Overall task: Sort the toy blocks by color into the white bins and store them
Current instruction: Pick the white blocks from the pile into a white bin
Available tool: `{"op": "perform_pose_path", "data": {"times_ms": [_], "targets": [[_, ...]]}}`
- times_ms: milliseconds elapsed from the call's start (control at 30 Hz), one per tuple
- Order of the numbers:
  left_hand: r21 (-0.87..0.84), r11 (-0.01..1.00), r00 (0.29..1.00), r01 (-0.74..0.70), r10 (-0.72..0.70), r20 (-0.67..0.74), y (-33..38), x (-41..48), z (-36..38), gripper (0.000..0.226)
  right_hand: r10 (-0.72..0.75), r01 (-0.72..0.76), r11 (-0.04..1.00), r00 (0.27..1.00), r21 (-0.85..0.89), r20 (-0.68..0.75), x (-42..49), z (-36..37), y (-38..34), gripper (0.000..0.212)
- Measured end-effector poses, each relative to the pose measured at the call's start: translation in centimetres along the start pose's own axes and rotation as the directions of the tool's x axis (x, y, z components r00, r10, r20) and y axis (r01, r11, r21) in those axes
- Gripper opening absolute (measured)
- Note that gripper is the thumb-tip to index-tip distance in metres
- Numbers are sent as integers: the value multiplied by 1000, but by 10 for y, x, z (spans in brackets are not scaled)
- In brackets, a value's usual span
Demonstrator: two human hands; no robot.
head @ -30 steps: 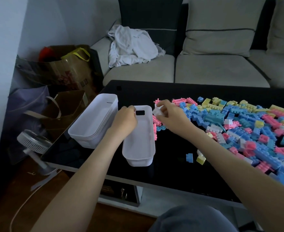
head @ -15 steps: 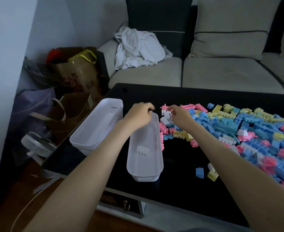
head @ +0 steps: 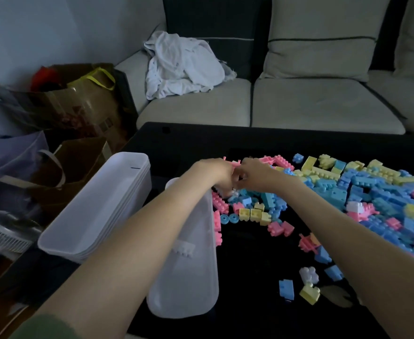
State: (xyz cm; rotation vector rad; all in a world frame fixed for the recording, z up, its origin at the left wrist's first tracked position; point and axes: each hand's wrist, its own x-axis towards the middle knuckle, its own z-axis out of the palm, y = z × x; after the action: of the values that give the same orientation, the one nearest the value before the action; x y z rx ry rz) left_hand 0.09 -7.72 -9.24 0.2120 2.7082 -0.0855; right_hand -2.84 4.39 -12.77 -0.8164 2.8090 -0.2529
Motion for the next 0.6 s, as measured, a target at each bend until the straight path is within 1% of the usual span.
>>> {"op": "perform_pose_path", "data": {"times_ms": [33,67,100,167,233,300,433,500,600], "targets": [[-22,1000,1000,4,-4,-8,-2,2,2,13,-19,19,1000,1000,17,7,-2,-1,1,19],[-45,999,1000,10,-11,-16,-4,3,4,11,-40,40,998,999,47,11,-3,-1,2,17],[-65,998,1000,14,-16,-27,-7,2,5,14,-62,61,995,998,76,14,-5,-2,1,16],[-93,996,999,3,-8,-46,-11,-2,4,13,-90,86,990,996,111,23,-8,-4,1,18],[-149,989,999,-12,4,-54,-15,-8,3,22,-108,104,989,994,107,28,-12,-6,0,22],[-217,976,997,-30,13,-81,-18,-15,2,28,-102,99,992,994,84,30,-17,-6,0,26],[-315,941,979,-120,60,-193,-21,-32,-1,20,-69,69,996,998,59,-5,-25,-5,-1,19],[-362,921,969,-144,58,-240,-22,-44,-2,18,-41,42,998,999,46,-19,-27,-2,-2,17],[-399,906,958,-145,27,-287,-30,-69,-2,20,-13,14,1000,999,-5,50,-32,3,-7,23]]}}
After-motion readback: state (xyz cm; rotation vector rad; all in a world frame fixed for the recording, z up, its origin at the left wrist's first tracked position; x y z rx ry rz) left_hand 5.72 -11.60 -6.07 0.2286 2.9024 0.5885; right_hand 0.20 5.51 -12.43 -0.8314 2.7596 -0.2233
